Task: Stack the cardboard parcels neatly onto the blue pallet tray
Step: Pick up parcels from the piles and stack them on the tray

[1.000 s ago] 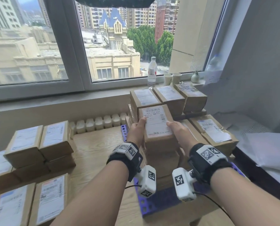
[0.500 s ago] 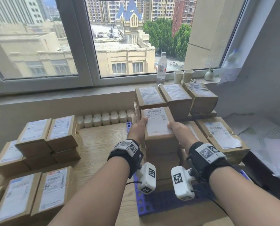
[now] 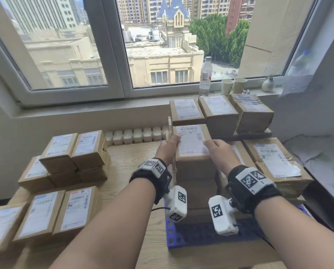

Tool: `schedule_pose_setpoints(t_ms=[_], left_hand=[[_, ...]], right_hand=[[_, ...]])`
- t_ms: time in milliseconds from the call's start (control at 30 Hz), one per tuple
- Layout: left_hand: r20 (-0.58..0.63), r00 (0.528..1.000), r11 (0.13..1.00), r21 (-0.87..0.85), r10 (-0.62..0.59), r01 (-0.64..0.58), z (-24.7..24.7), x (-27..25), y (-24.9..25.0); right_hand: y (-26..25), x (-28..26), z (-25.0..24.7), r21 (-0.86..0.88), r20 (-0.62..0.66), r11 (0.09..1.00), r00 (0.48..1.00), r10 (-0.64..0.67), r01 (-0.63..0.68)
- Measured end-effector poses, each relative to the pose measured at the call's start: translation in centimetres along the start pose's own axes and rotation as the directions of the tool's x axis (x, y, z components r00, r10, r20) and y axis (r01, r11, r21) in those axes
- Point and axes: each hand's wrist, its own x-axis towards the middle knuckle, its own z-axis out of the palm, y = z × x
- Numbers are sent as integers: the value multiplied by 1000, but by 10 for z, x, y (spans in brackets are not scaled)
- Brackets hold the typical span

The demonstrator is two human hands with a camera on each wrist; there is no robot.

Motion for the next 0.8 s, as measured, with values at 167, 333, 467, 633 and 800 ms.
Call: schedule_pose_setpoints(t_ms=[167, 333, 467, 633, 800], left_hand=[[15, 997, 997, 39, 72, -73, -6, -31, 13], [-87, 978, 964, 206, 187, -166, -16, -40, -3], [-145, 939, 912, 322, 311, -252, -28, -65, -8], [-196, 938, 865, 475, 286, -164, -67, -83, -33], [-183, 959, 699, 715, 216, -21, -127, -96, -71]], right_hand=[[-7, -12, -3, -116, -83, 982, 984, -159, 149], [-12, -30, 6, -290, -180, 800, 791, -584, 525], [-27, -48, 34, -281, -85, 655, 661, -745, 702], [-37, -73, 76, -204, 80, 601, 625, -776, 772], [-32, -98, 128, -207, 335, 610, 641, -691, 765]])
